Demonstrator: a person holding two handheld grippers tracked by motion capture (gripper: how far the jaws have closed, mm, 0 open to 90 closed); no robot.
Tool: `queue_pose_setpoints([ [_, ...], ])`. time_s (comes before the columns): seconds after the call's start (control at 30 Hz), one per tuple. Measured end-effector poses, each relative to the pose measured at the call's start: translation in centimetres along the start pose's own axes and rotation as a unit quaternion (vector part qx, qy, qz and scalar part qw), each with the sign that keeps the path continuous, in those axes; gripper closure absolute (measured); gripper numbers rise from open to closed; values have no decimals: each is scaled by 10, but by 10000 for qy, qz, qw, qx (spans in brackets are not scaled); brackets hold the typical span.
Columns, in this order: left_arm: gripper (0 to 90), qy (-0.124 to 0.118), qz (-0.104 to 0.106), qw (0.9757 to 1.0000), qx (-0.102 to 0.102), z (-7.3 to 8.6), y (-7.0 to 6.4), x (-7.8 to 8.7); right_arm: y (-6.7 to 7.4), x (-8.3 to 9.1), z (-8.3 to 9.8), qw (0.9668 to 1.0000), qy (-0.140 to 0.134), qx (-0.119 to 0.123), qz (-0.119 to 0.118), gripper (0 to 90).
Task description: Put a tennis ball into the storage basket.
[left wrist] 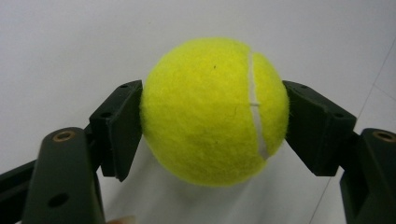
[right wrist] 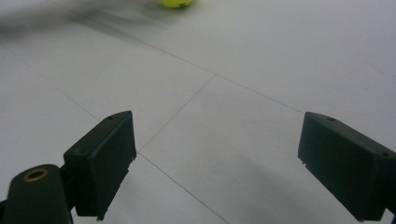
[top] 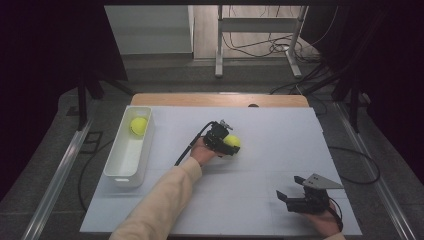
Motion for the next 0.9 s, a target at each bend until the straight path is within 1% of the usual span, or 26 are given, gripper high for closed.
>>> queue_pose_setpoints([
  [0.1,261,-51,-34,10000,-31,-1,0,4,0,0,0,10000,-1,0,3,114],
  [0.27,261,-162,-30,9999,-22,-4,0,13,0,0,0,10000,-2,1,4,114],
  [0.57,261,-331,-2,9994,-75,-8,-4,27,0,0,0,10000,2,10,11,114],
  [0.7,261,-448,-83,9989,-82,-9,-4,32,0,0,0,10000,1,17,8,114],
  [0.9,261,-479,-94,9988,-93,-8,-4,37,0,0,-1,10000,-13,20,9,114],
])
Point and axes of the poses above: each handheld gripper's, and its own axes: x roughly backward along the jaws, z roughly out of its underside, y roughly to its left, the point moved 6 cm from there along -x, roughly forward along the jaws, and after that the axes turned 4 degrees about -z, right-handed, at the moved point
